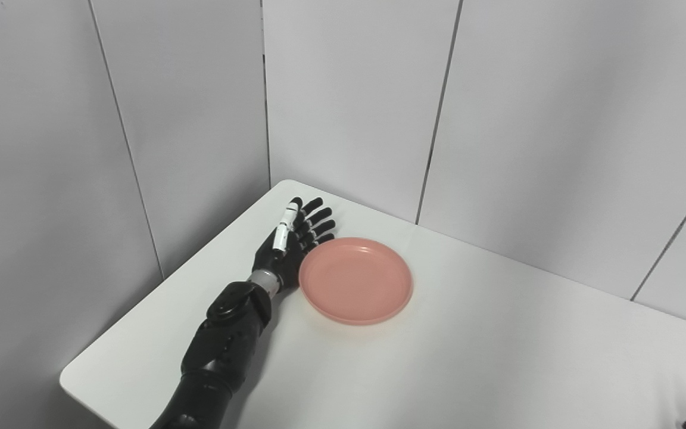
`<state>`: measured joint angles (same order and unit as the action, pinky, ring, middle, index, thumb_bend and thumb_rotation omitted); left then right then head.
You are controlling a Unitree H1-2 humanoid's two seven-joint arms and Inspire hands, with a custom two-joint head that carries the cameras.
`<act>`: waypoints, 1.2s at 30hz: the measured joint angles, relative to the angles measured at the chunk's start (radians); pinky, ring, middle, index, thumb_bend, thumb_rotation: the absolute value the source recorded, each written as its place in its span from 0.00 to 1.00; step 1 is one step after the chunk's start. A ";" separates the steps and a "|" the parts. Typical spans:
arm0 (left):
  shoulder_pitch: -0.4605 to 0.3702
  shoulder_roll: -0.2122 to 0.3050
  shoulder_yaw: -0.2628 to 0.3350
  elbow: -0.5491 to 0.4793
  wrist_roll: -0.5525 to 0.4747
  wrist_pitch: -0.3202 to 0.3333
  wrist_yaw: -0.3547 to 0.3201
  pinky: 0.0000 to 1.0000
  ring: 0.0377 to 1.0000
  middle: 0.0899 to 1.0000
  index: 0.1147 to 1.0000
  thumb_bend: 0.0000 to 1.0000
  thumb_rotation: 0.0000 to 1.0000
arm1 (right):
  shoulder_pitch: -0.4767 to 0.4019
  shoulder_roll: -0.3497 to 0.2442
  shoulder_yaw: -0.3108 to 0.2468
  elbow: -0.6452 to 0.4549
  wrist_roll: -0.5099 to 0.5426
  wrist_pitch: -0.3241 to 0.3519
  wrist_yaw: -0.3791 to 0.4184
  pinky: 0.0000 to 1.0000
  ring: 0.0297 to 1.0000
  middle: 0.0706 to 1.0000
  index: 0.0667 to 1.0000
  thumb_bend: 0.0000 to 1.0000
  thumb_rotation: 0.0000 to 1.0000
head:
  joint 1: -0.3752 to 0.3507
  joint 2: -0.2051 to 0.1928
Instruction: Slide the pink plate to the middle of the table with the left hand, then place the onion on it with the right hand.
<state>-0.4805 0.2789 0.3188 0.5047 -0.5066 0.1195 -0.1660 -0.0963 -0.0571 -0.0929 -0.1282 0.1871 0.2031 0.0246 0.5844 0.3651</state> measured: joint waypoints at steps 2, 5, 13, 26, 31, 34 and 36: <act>-0.003 -0.008 -0.008 -0.004 0.008 0.002 0.005 0.83 0.85 0.84 0.82 0.41 1.00 | 0.004 0.004 0.003 -0.006 0.000 0.000 0.000 0.96 1.00 1.00 0.97 0.73 0.82 | -0.008 0.000; -0.009 -0.019 -0.014 -0.012 0.009 0.017 0.012 0.82 0.84 0.84 0.82 0.42 1.00 | 0.005 0.010 0.003 -0.007 0.000 0.000 0.000 0.99 1.00 1.00 0.99 0.70 0.82 | -0.014 0.002; -0.010 -0.058 -0.032 -0.038 0.020 0.024 0.014 0.82 0.83 0.83 0.81 0.42 1.00 | 0.006 0.014 0.005 -0.010 0.000 0.000 -0.002 1.00 1.00 1.00 1.00 0.59 0.85 | -0.035 0.008; -0.011 -0.144 -0.079 -0.106 0.033 0.085 0.028 0.81 0.83 0.84 0.81 0.41 1.00 | 0.007 0.023 0.006 -0.012 0.003 -0.001 0.000 1.00 1.00 1.00 1.00 0.42 0.91 | -0.089 0.031; -0.011 -0.156 -0.091 -0.113 0.046 0.087 0.035 0.82 0.84 0.84 0.81 0.41 1.00 | 0.011 0.021 0.011 -0.022 -0.001 0.000 0.000 1.00 1.00 1.00 1.00 0.38 0.97 | -0.100 0.035; -0.011 -0.163 -0.099 -0.120 0.055 0.088 0.037 0.81 0.84 0.84 0.81 0.41 1.00 | 0.018 0.021 0.024 -0.034 -0.011 0.002 -0.001 1.00 1.00 1.00 1.00 0.32 1.00 | -0.116 0.043; -0.010 -0.175 -0.101 -0.132 0.059 0.096 0.045 0.81 0.84 0.84 0.82 0.40 1.00 | 0.021 0.022 0.029 -0.048 -0.019 0.018 -0.007 1.00 1.00 1.00 1.00 0.27 1.00 | -0.126 0.048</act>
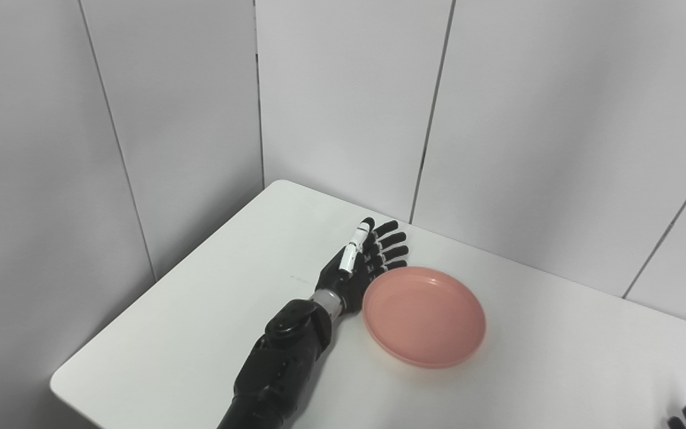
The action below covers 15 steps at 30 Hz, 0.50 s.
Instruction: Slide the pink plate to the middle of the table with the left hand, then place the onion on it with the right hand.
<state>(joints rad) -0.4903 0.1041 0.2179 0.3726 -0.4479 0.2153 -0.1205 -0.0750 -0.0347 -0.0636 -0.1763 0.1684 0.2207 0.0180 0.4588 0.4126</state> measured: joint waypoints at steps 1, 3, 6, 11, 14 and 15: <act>0.001 -0.006 -0.003 -0.006 0.001 0.003 0.004 0.82 0.84 0.85 0.82 0.40 1.00 | 0.001 0.002 0.001 -0.011 -0.001 0.014 -0.004 1.00 1.00 1.00 1.00 0.24 1.00 | -0.021 0.008; 0.004 -0.014 -0.013 -0.011 0.001 0.006 0.004 0.82 0.85 0.85 0.83 0.40 1.00 | 0.005 0.008 0.003 -0.022 -0.001 0.027 -0.011 1.00 1.00 1.00 1.00 0.20 1.00 | -0.037 0.014; 0.006 -0.019 -0.022 -0.017 0.001 0.010 0.001 0.82 0.84 0.85 0.82 0.40 1.00 | 0.013 0.017 0.007 -0.041 -0.005 0.041 -0.018 1.00 1.00 1.00 1.00 0.13 1.00 | -0.069 0.028; 0.017 -0.035 -0.030 -0.043 0.001 0.029 0.004 0.83 0.85 0.85 0.82 0.41 1.00 | 0.021 0.023 0.019 -0.066 -0.022 0.063 -0.022 1.00 1.00 1.00 1.00 0.10 1.00 | -0.101 0.046; 0.020 -0.040 -0.036 -0.047 0.001 0.042 0.002 0.82 0.85 0.85 0.83 0.42 1.00 | 0.031 0.023 0.031 -0.090 -0.028 0.081 -0.022 1.00 1.00 1.00 1.00 0.07 1.00 | -0.127 0.061; 0.020 -0.041 -0.037 -0.050 0.001 0.047 0.003 0.82 0.84 0.85 0.83 0.42 1.00 | 0.036 0.024 0.033 -0.095 -0.029 0.083 -0.022 1.00 1.00 1.00 1.00 0.06 1.00 | -0.141 0.071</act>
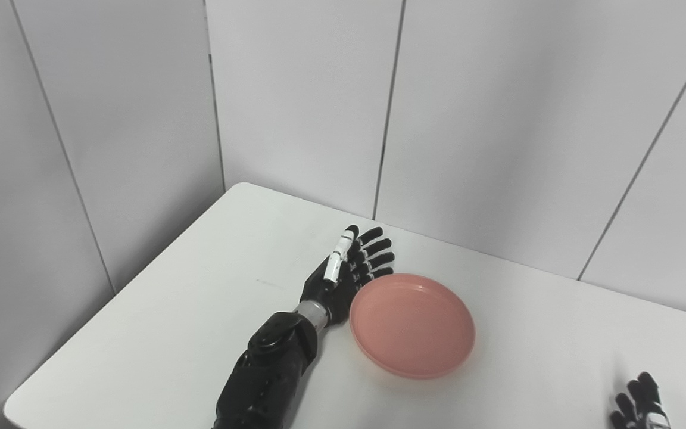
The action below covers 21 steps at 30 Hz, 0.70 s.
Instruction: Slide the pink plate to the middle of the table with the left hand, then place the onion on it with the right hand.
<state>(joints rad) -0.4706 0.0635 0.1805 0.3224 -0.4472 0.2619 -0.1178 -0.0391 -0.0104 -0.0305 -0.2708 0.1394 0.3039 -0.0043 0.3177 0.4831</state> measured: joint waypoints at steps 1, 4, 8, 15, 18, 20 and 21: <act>0.000 0.000 -0.001 -0.004 0.001 0.004 0.001 0.82 0.84 0.85 0.83 0.41 1.00 | 0.003 0.001 0.001 -0.002 -0.001 0.001 0.000 1.00 1.00 1.00 1.00 0.06 1.00 | -0.003 0.002; 0.005 -0.002 -0.006 -0.020 0.009 0.020 0.003 0.83 0.84 0.85 0.83 0.41 1.00 | 0.004 0.001 0.002 -0.002 -0.001 0.001 0.000 1.00 1.00 1.00 1.00 0.07 1.00 | -0.022 0.012; 0.013 -0.014 -0.009 -0.042 0.017 0.036 0.018 0.84 0.85 0.86 0.84 0.42 1.00 | 0.004 0.001 0.004 -0.002 -0.003 0.001 0.000 1.00 1.00 1.00 1.00 0.09 1.00 | -0.064 0.038; 0.037 -0.060 -0.005 -0.110 0.021 0.090 0.076 0.87 0.88 0.89 0.86 0.41 1.00 | 0.005 0.001 0.013 -0.001 -0.024 0.001 0.000 1.00 1.00 1.00 1.00 0.15 1.00 | -0.139 0.083; 0.039 -0.079 -0.001 -0.139 0.036 0.113 0.111 0.88 0.88 0.89 0.86 0.41 1.00 | 0.004 0.001 0.017 0.000 -0.034 -0.001 0.000 1.00 1.00 1.00 1.00 0.16 1.00 | -0.164 0.098; 0.048 -0.091 -0.001 -0.156 0.037 0.117 0.121 0.88 0.89 0.89 0.86 0.41 1.00 | 0.004 0.002 0.021 0.002 -0.038 -0.006 0.001 1.00 1.00 1.00 1.00 0.17 1.00 | -0.178 0.109; 0.054 -0.098 -0.002 -0.166 0.038 0.119 0.124 0.88 0.89 0.89 0.87 0.41 1.00 | 0.004 0.004 0.022 0.002 -0.039 -0.006 0.001 1.00 1.00 1.00 1.00 0.17 1.00 | -0.186 0.115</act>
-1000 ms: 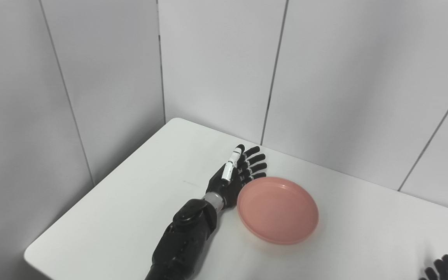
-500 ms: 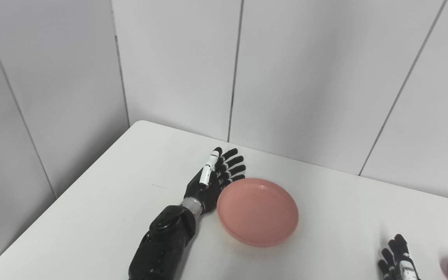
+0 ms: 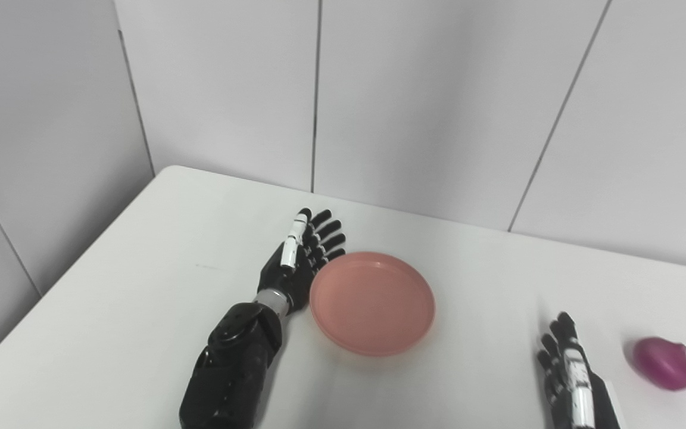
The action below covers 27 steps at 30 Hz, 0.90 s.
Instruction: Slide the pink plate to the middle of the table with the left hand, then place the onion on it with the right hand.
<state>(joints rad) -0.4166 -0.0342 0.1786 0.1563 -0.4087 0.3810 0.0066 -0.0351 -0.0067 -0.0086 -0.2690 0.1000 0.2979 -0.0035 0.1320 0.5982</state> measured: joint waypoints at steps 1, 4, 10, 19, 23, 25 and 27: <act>0.007 -0.006 -0.001 -0.009 0.001 0.000 0.001 0.87 0.89 0.89 0.87 0.41 1.00 | 0.000 0.002 0.000 0.000 0.000 0.000 0.000 1.00 1.00 1.00 1.00 0.17 1.00 | -0.011 0.008; 0.029 -0.020 -0.010 -0.041 0.010 0.002 0.014 0.87 0.88 0.88 0.86 0.41 1.00 | 0.000 0.007 0.000 0.000 -0.002 0.000 -0.001 1.00 1.00 1.00 1.00 0.18 1.00 | -0.034 0.025; 0.050 -0.038 -0.041 -0.063 0.022 0.001 0.013 0.87 0.88 0.88 0.86 0.42 1.00 | -0.007 0.023 0.003 0.006 -0.016 -0.001 -0.014 1.00 1.00 1.00 1.00 0.21 1.00 | -0.084 0.055; 0.084 -0.056 -0.075 -0.093 0.027 -0.005 -0.007 0.86 0.88 0.88 0.86 0.43 1.00 | -0.012 0.051 0.012 0.008 -0.031 0.000 -0.029 1.00 1.00 1.00 1.00 0.25 1.00 | -0.133 0.087; 0.098 -0.056 -0.103 -0.102 0.040 -0.008 -0.031 0.86 0.89 0.89 0.87 0.43 1.00 | -0.012 0.065 0.019 0.008 -0.031 0.000 -0.030 1.00 1.00 1.00 1.00 0.26 1.00 | -0.147 0.092; 0.104 -0.055 -0.112 -0.103 0.041 -0.009 -0.047 0.86 0.88 0.89 0.87 0.43 1.00 | -0.012 0.071 0.026 0.008 -0.033 0.000 -0.030 1.00 1.00 1.00 1.00 0.26 1.00 | -0.152 0.094; 0.109 -0.055 -0.117 -0.106 0.040 -0.009 -0.059 0.86 0.89 0.89 0.87 0.42 1.00 | -0.012 0.073 0.029 0.008 -0.039 0.000 -0.032 1.00 1.00 1.00 1.00 0.25 1.00 | -0.167 0.098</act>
<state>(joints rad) -0.3072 -0.0891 0.0616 0.0505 -0.3684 0.3719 -0.0524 -0.0474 0.0667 0.0205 -0.2611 0.0607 0.2978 -0.0354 -0.0352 0.6964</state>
